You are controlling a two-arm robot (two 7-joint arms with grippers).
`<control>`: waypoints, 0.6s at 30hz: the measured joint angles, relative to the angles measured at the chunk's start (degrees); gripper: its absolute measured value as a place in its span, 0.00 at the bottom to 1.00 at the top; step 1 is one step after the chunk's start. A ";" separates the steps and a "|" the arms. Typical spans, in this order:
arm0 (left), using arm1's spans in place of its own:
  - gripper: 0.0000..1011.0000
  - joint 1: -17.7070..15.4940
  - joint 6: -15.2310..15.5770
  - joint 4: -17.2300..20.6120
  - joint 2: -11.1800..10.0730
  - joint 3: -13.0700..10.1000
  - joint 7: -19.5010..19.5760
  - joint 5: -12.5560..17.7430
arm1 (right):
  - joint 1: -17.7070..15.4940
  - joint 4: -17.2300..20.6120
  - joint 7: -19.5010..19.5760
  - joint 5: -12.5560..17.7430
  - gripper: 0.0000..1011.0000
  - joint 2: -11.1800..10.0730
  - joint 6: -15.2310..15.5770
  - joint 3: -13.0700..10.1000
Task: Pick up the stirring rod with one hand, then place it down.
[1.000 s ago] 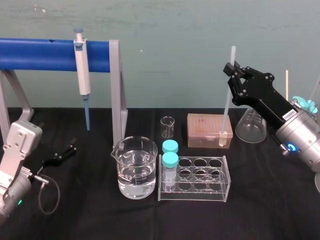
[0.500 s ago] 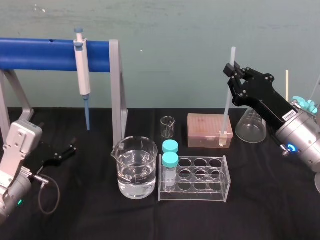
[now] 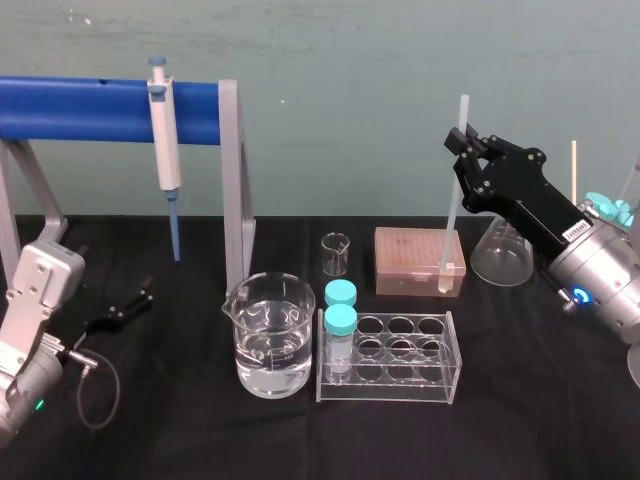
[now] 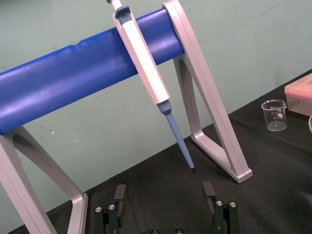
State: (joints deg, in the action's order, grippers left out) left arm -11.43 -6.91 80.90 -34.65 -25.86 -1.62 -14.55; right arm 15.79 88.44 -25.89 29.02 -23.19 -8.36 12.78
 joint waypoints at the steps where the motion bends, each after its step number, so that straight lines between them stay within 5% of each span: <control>1: 0.99 0.00 0.00 0.00 0.00 0.00 0.00 0.00 | 0.02 -0.07 0.00 0.01 0.06 0.01 0.01 0.02; 13: 0.99 0.00 0.00 0.00 0.00 0.00 0.00 0.00 | 0.21 -0.52 -0.62 0.31 0.06 -0.10 0.15 0.24; 18: 0.99 0.00 0.00 0.00 0.00 0.00 0.00 0.00 | 0.78 -2.20 -6.03 4.35 0.06 -1.06 0.87 1.05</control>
State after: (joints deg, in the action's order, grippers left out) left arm -11.43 -6.91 80.90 -34.65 -25.86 -1.62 -14.55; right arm 16.57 86.25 -31.93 33.37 -24.25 -7.50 13.84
